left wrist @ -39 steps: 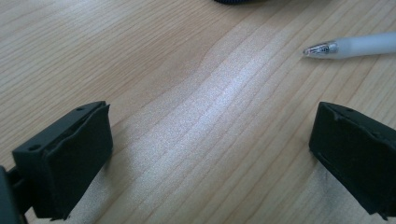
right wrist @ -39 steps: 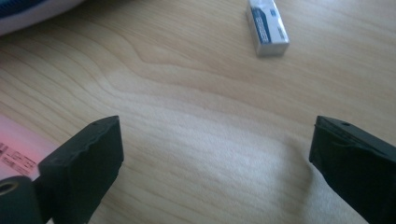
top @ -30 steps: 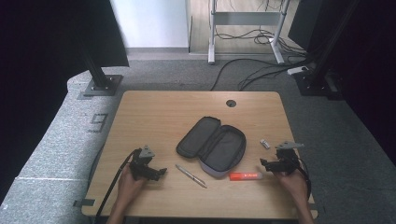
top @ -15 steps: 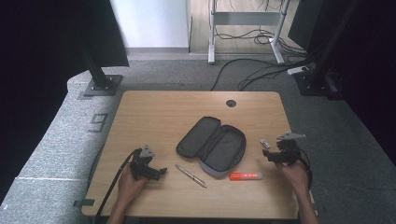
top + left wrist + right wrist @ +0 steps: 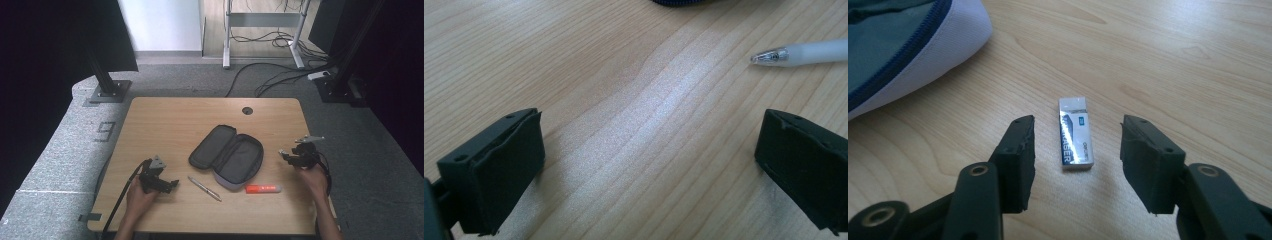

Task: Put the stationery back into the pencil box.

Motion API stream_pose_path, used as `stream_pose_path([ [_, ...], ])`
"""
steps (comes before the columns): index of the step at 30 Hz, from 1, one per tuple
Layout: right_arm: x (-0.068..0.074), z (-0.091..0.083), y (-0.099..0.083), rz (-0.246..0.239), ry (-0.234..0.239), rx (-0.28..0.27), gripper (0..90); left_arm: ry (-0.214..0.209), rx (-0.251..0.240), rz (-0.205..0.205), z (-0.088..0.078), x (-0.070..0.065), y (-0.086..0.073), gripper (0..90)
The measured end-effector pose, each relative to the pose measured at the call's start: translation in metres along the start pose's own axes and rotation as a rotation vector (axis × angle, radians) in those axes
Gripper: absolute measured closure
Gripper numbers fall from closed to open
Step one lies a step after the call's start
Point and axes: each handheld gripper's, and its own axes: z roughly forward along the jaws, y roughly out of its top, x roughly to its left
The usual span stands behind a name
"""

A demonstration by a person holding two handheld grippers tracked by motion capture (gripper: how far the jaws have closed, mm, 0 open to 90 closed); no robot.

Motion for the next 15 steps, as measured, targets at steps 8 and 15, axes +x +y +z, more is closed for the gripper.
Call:
stream_pose_path([
  [8, 0.000, 0.015, 0.004, 0.002, 0.009, 0.034, 52.0, 0.000, 0.000, 0.000, 0.000, 0.000, 0.000, 0.0],
  [15, -0.001, 0.023, 0.002, 0.005, 0.009, 0.060, 59.7, 0.000, 0.000, 0.000, 0.000, 0.000, 0.000, 0.0],
])
